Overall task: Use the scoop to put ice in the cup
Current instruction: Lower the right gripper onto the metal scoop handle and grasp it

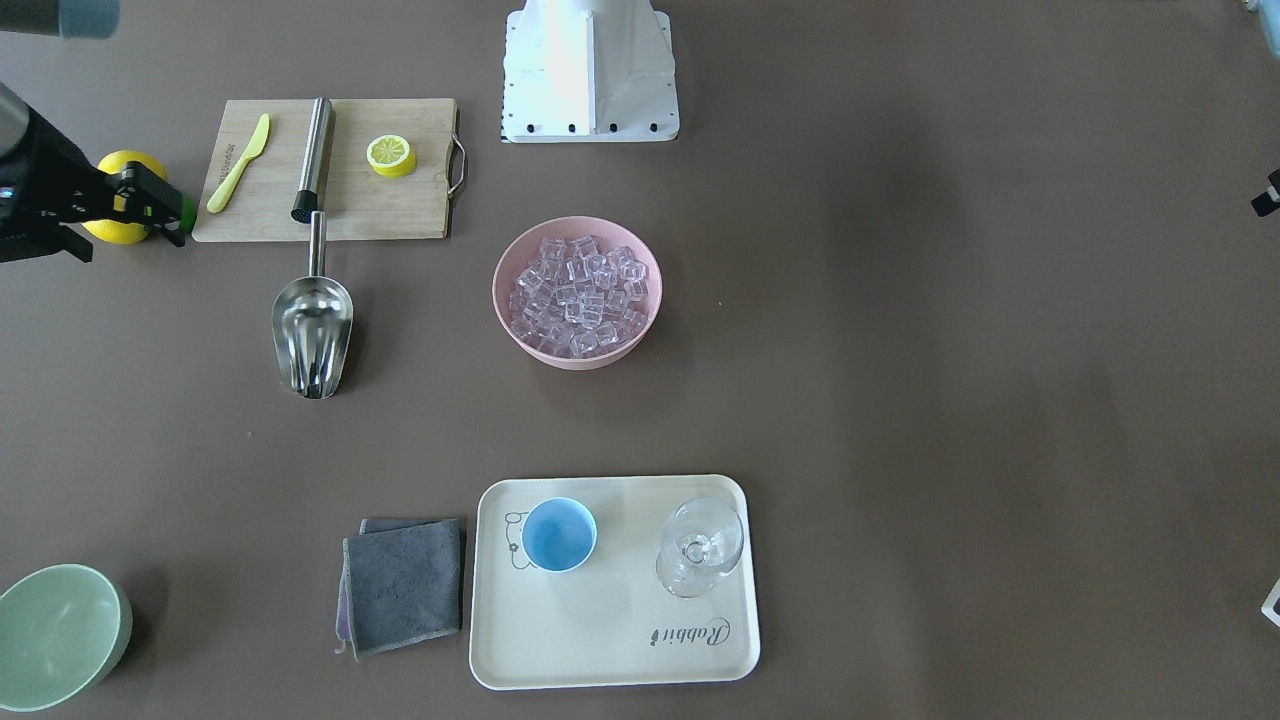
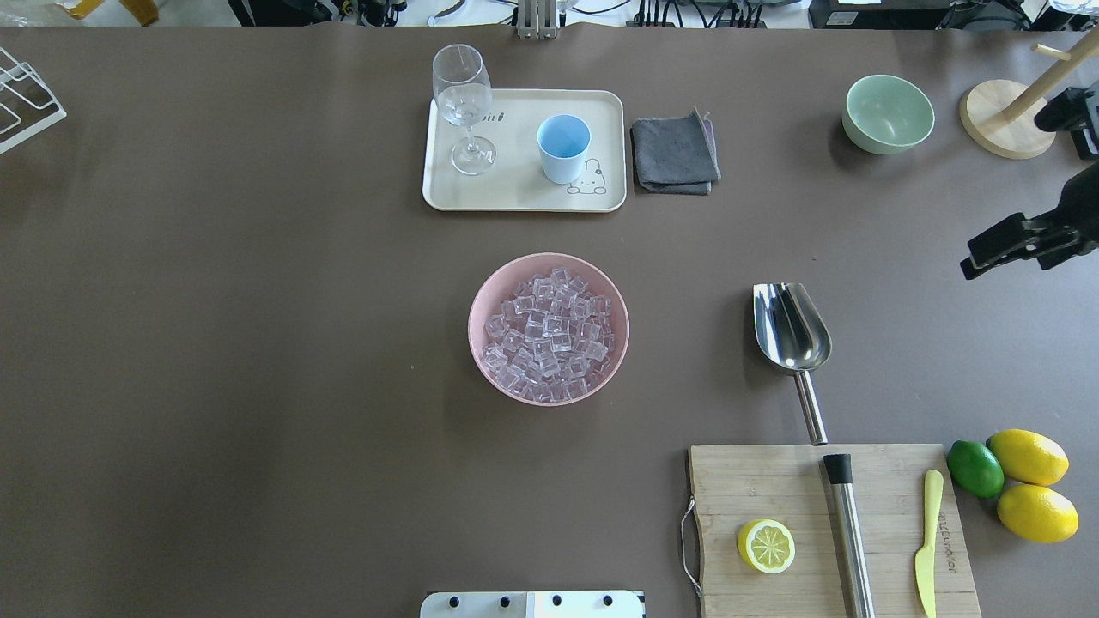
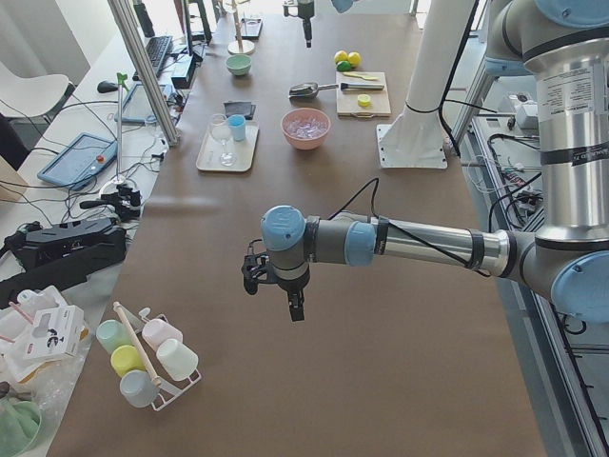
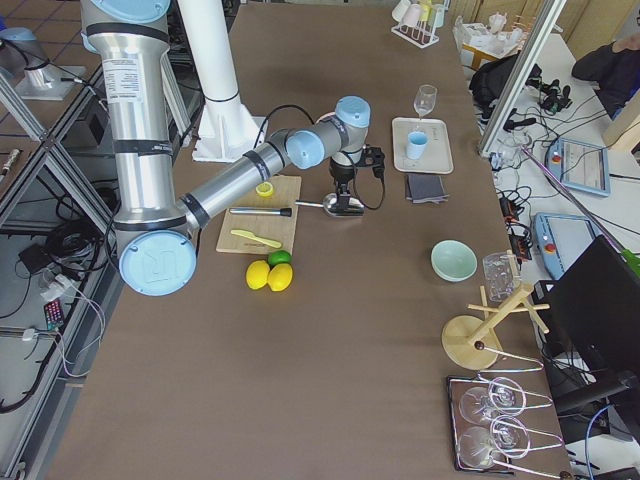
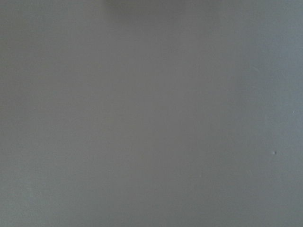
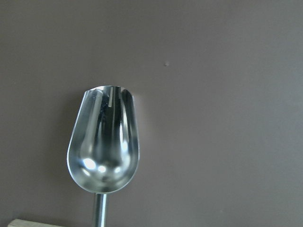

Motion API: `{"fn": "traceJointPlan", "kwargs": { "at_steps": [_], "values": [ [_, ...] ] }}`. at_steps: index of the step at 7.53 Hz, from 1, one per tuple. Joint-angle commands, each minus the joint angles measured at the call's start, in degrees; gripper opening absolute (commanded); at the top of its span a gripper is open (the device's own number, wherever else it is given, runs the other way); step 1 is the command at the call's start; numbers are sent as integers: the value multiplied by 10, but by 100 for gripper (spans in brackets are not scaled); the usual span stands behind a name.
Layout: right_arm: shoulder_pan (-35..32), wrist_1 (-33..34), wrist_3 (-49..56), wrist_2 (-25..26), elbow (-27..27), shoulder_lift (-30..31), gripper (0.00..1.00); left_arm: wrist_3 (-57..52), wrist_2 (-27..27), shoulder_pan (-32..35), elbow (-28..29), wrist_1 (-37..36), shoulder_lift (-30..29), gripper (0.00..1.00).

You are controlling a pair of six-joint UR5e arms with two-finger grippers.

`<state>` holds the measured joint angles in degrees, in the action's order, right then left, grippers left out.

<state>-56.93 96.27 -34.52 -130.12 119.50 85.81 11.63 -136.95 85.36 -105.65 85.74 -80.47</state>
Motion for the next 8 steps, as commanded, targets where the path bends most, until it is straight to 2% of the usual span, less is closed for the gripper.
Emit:
{"fn": "traceJointPlan", "kwargs": {
  "at_steps": [1, 2, 3, 5, 8],
  "values": [
    [136, -6, -126, 30, -1, -27, 99, -1, -36, -25, -24, 5, 0, 99],
    [161, -6, -150, 40, -9, -27, 99, -2, -56, -31, -26, 12, -1, 99],
    [171, -15, -152, 43, -20, -27, 99, -2, -75, -40, -27, 53, -2, 99],
    [181, -40, -164, 44, -49, -27, 99, -2, -78, -88, -40, 141, 0, 99],
    [212, -117, -205, 63, -93, -21, 99, -1, -78, -125, -42, 236, -1, 99]
  ]
}}
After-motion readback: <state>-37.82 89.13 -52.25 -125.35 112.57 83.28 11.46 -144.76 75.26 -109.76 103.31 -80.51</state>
